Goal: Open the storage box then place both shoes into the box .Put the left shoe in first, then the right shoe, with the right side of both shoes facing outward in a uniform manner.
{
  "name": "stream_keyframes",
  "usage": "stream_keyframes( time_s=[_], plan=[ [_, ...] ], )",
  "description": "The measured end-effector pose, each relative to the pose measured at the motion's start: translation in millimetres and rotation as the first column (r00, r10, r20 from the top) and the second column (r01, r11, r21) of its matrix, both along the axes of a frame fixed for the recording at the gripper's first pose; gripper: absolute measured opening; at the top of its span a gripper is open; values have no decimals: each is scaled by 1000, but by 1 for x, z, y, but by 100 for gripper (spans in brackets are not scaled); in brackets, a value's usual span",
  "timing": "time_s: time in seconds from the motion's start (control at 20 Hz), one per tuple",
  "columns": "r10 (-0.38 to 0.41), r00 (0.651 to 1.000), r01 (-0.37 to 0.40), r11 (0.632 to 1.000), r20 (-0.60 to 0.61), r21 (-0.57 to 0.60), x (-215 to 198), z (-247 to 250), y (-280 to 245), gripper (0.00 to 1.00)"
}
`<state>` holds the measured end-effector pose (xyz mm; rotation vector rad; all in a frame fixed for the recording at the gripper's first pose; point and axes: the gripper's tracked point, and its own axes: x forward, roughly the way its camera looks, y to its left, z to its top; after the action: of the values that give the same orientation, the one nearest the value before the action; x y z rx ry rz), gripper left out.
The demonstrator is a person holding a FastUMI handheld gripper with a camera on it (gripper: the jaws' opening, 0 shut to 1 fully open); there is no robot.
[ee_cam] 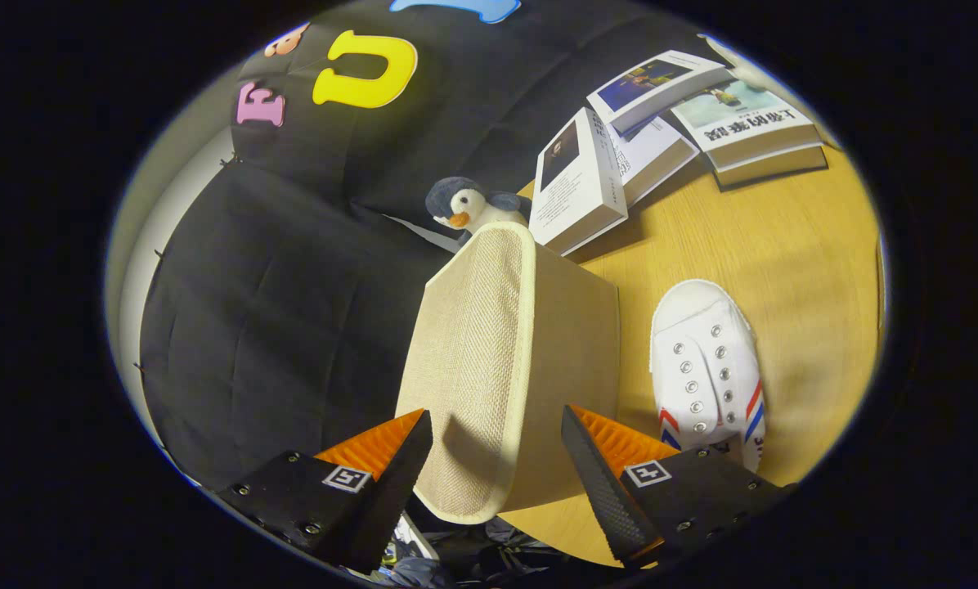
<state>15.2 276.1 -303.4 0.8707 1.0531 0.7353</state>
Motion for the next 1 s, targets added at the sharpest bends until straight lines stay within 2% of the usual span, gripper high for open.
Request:
stream_keyframes(
  time_s=[0.05, 0.15, 0.2, 0.3, 0.35, 0.4, 0.45, 0.55, 1.0],
  plan=[
    [-1, 1000, 1, 1000, 4, 5, 1, 1, 1, 95],
    [-12, 1000, 12, 1000, -29, 2, 4, 0, 2, 48],
    [-5, 999, 5, 1000, -41, 16, 4, 2, 6, 42],
    [35, 999, -35, 999, 11, 20, 5, 12, 8, 40],
    [38, 999, -38, 999, 31, 9, 6, 15, 3, 25],
    [53, 998, -54, 998, 36, 32, 5, 24, 5, 17],
    [62, 997, -64, 996, 36, 59, 3, 33, 8, 13],
    [80, 996, -83, 992, 42, 96, 3, 52, 12, 14],
    [124, 980, -143, 983, 157, 114, 14, 139, 56, 14]
  ],
)
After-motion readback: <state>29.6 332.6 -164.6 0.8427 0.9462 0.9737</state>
